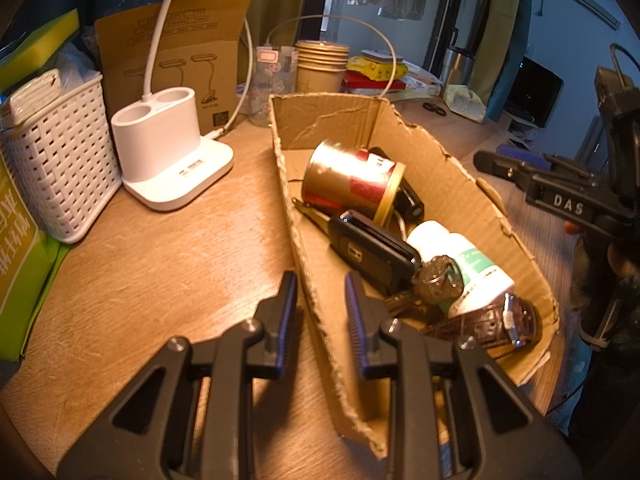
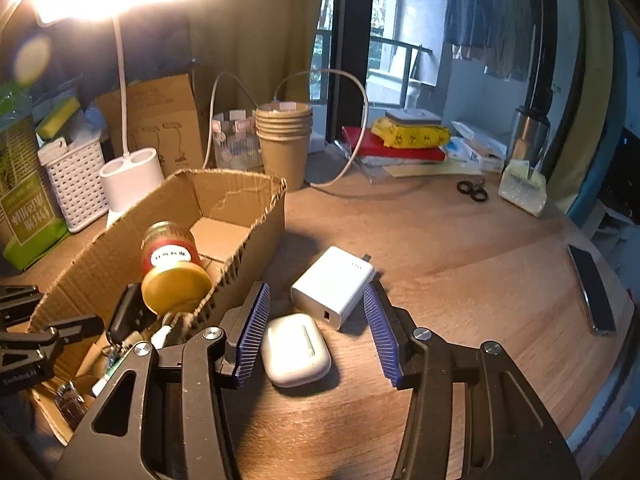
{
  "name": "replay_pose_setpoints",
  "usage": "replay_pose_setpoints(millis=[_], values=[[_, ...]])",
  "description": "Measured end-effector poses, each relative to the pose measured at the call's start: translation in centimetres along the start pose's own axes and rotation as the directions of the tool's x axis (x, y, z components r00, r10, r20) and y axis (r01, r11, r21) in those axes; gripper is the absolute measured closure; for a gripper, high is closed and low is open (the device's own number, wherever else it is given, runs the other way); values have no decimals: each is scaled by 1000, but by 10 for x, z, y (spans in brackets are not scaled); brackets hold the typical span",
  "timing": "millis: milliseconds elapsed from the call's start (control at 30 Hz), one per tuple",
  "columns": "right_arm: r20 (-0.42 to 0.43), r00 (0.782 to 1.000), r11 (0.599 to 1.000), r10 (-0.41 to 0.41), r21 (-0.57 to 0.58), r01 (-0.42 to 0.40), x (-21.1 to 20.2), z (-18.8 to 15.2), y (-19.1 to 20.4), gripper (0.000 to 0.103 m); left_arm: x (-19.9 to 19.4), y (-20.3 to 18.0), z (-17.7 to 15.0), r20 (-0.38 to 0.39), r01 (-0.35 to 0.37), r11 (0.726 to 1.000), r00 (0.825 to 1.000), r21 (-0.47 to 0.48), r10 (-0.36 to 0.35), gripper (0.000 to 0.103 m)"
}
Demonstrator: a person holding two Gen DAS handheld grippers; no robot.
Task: Organize rigid objects
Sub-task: 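Move the right gripper to the white earbuds case and grasp it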
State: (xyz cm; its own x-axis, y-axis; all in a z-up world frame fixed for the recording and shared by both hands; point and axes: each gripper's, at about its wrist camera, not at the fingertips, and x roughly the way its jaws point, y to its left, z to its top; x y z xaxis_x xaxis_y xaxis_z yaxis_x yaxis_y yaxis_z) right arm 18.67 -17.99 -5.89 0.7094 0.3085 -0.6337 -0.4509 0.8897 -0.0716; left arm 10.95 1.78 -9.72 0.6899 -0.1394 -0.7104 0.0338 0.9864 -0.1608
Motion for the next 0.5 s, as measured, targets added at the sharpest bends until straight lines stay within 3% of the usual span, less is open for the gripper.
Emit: replay_pose_setpoints(millis=[500], values=[[-89, 996, 999, 33, -6, -34, 24, -19, 6, 51, 0, 0, 0, 0, 0, 1000, 1000, 0, 0, 77]])
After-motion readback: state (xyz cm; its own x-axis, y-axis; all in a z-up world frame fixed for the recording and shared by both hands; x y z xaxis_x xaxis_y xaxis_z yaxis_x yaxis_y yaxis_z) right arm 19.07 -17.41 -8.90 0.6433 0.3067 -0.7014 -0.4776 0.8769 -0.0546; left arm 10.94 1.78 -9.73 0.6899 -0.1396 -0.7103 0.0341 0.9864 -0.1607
